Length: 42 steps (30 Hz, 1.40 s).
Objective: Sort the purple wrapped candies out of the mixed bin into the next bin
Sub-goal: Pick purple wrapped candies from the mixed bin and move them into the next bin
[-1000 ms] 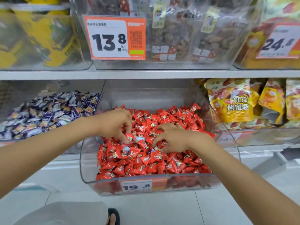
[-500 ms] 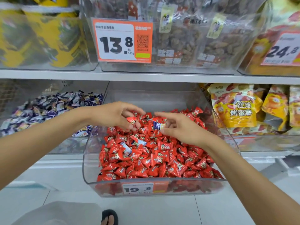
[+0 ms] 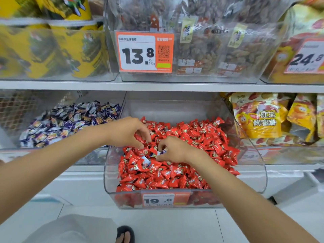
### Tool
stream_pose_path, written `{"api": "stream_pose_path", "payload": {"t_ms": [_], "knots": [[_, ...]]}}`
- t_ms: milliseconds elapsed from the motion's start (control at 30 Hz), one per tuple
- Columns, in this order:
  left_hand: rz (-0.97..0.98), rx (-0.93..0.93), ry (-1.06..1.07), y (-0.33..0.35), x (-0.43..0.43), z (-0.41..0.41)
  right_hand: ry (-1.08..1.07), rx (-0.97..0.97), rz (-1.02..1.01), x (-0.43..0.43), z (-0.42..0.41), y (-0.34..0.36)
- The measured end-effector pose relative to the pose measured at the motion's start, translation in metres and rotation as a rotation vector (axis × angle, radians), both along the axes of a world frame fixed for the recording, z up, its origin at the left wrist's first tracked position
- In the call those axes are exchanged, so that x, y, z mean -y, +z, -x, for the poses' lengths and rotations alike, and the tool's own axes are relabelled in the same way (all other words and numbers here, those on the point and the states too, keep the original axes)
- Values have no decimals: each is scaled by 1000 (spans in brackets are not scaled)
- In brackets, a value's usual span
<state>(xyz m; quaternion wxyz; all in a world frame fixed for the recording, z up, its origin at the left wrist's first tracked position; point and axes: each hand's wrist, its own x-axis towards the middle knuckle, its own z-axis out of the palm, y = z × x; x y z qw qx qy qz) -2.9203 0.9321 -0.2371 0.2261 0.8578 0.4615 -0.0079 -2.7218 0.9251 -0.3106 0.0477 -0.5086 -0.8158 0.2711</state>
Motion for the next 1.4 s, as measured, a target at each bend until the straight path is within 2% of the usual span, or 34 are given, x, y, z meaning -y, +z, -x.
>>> {"api": "stream_pose_path", "payload": {"t_ms": [133,233,300,400,533,600,767,833,933,1000,1133,1200,1233,1300,1333,1400], "knots": [[102,-147,-118,-15,-2,-23,-154,-203,6,-2,-36,16],[0,-447,-265,-34,-9,-33,-227,-330,-70,5,-67,23],[-68,-533,-279,-41,-13,-36,-229,-384,-71,12,-79,23],[-56,-413,-197,-39,-17,-36,-263,-419,-81,17,-89,18],[13,60,39,-17,-17,-27,-374,-480,11,20,-96,21],[4,213,148,-8,-20,-19,-383,-482,-19,20,-95,26],[-137,159,218,-11,-29,-4,-329,-446,-136,-9,-60,36],[-180,129,226,-18,-31,-2,-258,-263,-100,-30,-37,29],[-242,58,219,-26,-32,0,-16,131,30,-46,-15,19],[-246,72,235,-28,-33,4,85,225,138,-42,-22,24],[-233,182,285,-33,-36,7,85,221,339,-14,-73,61],[-224,202,298,-33,-37,3,43,138,376,-5,-91,75],[-223,209,306,-32,-37,1,4,72,356,-7,-93,75],[-215,239,318,-30,-36,0,-118,-34,172,-20,-82,72],[-204,266,324,-31,-36,1,-174,-63,58,-30,-73,66],[-193,310,343,-31,-35,3,-244,-50,-23,-52,-51,44]]}}
